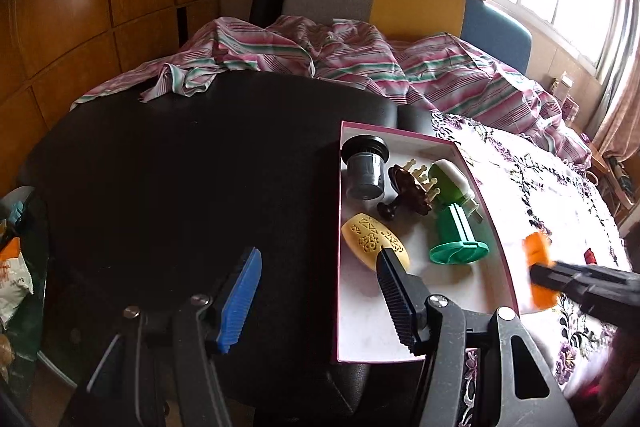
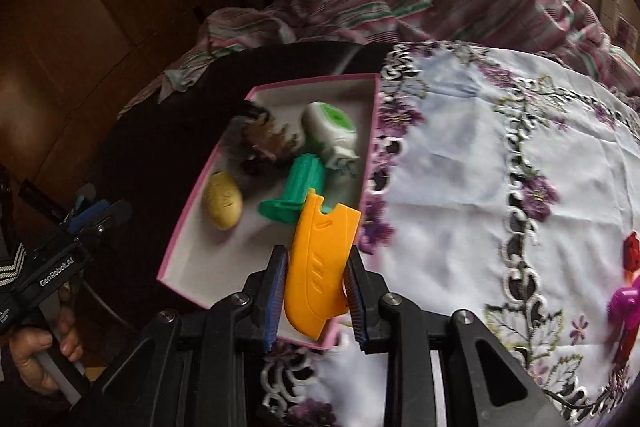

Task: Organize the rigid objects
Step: 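Lower the scraper into the tray and open the right gripper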

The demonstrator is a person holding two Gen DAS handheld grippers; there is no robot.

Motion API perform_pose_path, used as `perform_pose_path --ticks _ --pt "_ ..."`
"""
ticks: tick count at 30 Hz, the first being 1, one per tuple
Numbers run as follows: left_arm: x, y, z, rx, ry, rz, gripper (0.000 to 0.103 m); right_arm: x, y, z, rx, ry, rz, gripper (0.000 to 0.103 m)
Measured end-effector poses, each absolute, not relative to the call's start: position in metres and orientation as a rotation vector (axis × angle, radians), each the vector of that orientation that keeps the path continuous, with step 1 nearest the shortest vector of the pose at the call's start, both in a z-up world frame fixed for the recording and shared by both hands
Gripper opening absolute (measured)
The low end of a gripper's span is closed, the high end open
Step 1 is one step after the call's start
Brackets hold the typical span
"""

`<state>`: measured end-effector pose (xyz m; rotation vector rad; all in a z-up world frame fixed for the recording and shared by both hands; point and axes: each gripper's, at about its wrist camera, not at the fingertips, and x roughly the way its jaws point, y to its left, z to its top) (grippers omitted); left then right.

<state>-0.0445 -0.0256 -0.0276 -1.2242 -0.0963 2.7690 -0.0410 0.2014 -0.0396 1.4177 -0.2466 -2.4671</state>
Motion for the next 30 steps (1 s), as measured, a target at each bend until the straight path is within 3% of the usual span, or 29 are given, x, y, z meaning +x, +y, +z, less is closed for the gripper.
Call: perform_pose_path --ticks 9,18,22,30 --pt "-0.041 -0.031 -0.028 -1.215 -0.095 2.780 0.061 -0.089 0.135 -0.082 1.548 -0.083 -2.336 0.028" --pt "-0.044 -0.036 -0.029 -1.231 -0.108 2.789 0.061 -0.131 0.148 -0.099 1.583 -0.181 -2.394 0.028" --pt "-0.044 -0.038 -0.030 -1.239 -0.108 2.790 0.061 -0.123 0.154 -0.099 1.558 -0.223 -2.392 0.035" --pt "-0.041 -0.032 -0.028 -1.230 -0.087 2.780 0.061 -0.105 0.166 -0.088 1.515 -0.270 -2.450 0.038"
